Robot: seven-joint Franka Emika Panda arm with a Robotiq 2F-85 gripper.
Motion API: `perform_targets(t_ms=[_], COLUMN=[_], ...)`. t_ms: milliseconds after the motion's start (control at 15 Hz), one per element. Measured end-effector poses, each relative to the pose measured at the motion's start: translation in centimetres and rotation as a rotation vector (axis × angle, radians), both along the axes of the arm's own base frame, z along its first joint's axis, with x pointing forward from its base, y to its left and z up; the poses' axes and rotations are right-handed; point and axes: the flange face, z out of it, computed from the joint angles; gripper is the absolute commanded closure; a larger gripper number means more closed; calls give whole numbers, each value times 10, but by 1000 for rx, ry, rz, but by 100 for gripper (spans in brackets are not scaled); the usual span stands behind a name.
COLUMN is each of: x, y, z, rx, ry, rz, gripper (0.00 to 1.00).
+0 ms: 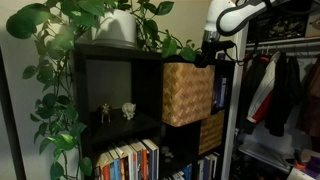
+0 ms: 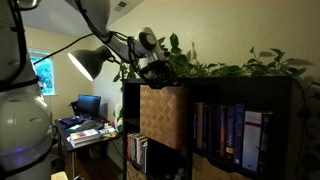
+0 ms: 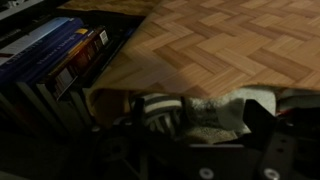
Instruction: Slightly pull the basket and pick up two pairs of socks and place them on top of the book shelf. Push the basket back inward.
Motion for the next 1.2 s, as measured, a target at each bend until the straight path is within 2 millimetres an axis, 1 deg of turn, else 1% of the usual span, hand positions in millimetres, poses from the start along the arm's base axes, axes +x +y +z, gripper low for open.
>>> perform_targets(t_ms=[267,467,600,667,733,1200], x=[21,38,46,48,50,51], y=[-16,-25,-27,-26,-26,-22], z=[0,-7,-13,-15,-16,-14], rx=[2,10,13,13,12,18], ry=[-3,14,33,42,48,50], rz=[-35,-55,-62,-63,-64,-56], gripper=[0,0,0,25,26,73])
